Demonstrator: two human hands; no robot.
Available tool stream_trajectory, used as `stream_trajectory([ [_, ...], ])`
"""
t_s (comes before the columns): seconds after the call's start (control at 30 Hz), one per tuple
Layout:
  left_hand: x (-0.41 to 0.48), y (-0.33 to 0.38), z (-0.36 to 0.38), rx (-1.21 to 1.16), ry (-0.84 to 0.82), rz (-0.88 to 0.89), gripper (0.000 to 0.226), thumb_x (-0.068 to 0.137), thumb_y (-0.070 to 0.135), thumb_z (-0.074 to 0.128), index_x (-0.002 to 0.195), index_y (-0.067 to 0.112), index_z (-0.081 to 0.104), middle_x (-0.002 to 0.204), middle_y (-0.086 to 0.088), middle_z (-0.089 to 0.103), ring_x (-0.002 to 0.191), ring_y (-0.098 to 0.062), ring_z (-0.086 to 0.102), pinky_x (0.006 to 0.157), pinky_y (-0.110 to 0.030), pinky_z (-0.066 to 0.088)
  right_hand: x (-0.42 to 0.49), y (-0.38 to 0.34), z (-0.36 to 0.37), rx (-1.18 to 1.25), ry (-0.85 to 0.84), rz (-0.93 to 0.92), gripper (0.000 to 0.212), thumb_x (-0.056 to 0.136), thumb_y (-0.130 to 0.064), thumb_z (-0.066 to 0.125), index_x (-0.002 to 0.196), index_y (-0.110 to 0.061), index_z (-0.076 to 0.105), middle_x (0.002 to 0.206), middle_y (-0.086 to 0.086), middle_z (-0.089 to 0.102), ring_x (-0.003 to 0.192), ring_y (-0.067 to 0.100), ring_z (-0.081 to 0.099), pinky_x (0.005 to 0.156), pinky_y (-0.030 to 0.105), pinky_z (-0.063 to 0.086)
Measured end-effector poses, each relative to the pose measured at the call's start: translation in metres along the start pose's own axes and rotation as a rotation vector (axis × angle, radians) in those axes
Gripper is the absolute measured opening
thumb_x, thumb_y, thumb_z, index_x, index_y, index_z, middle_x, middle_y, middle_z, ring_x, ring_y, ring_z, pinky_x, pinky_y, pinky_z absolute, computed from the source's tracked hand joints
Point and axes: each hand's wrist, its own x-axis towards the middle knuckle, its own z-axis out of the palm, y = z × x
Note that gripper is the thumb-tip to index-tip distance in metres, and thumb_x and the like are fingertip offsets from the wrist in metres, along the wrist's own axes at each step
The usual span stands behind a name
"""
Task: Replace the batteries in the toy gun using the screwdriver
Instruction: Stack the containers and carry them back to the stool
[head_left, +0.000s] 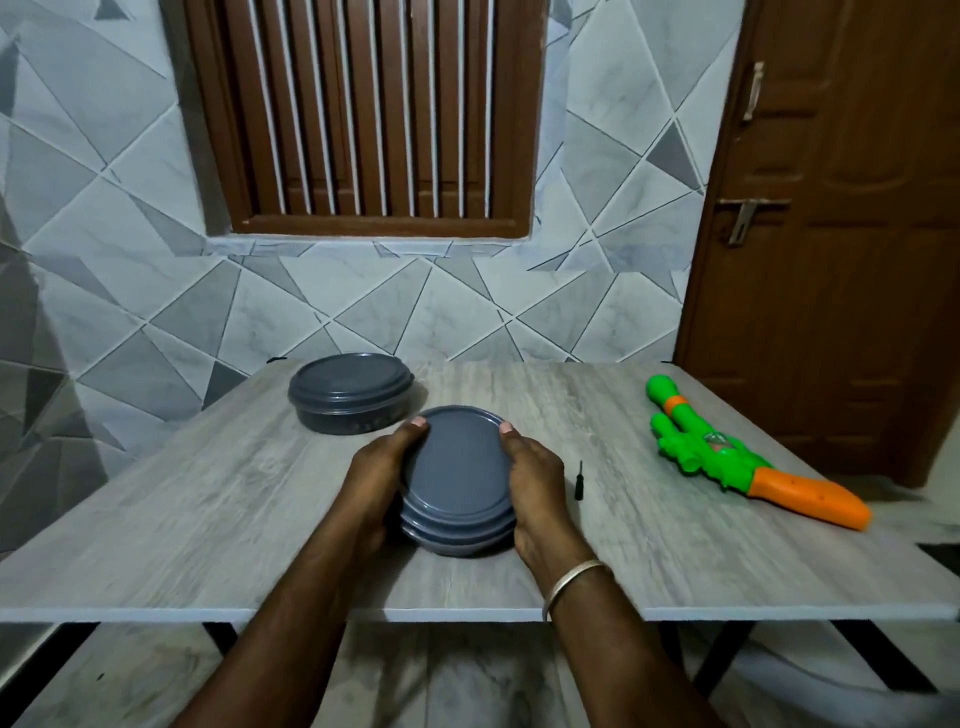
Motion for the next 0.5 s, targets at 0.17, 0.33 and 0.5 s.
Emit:
stream_trajectory([
  [0.17,-0.009,0.006,0.008,-0.134,-0.059,-0.008,0.026,0.099,0.027,0.058,0.111,0.006,0.069,0.102,-0.017,0.077,0.08,-0.027,0.077,0.059,-0.03,0.059,0.012,-0.018,-0.015,0.049,0.06,-0.067,0.037,0.092,-0.043,0.058,0.08,-0.011,0.071,0.085,0.006,0.074,0.082,0.024,0.068,0.077,0.038,0.054],
  [0.33,0.0,0.009,0.016,-0.181,0.006,0.022,0.033,0.097,0.027,0.062,0.121,0.005,0.067,0.111,-0.016,0.075,0.095,-0.031,0.073,0.072,-0.036,0.056,0.03,-0.024,-0.072,-0.694,0.326,-0.255,0.028,0.083,-0.028,0.069,0.107,-0.013,0.068,0.114,0.013,0.06,0.105,0.032,0.061,0.087,0.03,0.044],
  [0.5,0.008,-0.003,0.029,-0.181,0.036,0.007,0.03,0.093,0.027,0.068,0.11,0.003,0.068,0.102,-0.017,0.076,0.091,-0.035,0.073,0.072,-0.038,0.057,0.027,-0.01,-0.088,-1.103,0.229,-0.208,0.044,0.081,-0.042,0.067,0.111,-0.011,0.063,0.115,0.017,0.056,0.11,0.036,0.056,0.089,0.034,0.045],
])
